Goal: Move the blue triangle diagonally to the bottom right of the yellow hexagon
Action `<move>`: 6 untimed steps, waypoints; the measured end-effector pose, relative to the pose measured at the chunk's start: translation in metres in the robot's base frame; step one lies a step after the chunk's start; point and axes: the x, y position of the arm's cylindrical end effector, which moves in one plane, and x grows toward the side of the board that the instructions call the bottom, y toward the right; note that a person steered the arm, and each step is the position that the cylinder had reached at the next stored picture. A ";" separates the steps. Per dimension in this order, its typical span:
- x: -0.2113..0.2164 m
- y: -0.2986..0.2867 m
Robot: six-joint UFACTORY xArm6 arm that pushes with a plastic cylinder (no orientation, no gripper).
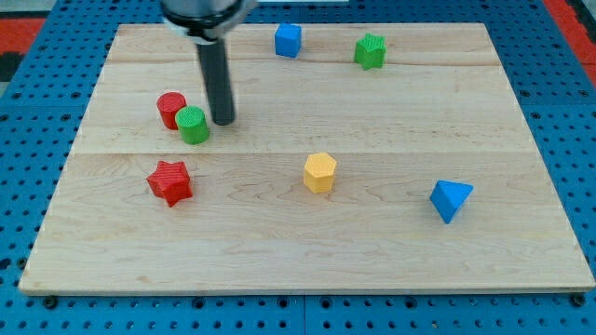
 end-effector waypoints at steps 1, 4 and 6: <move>0.024 -0.020; 0.036 0.224; 0.119 0.368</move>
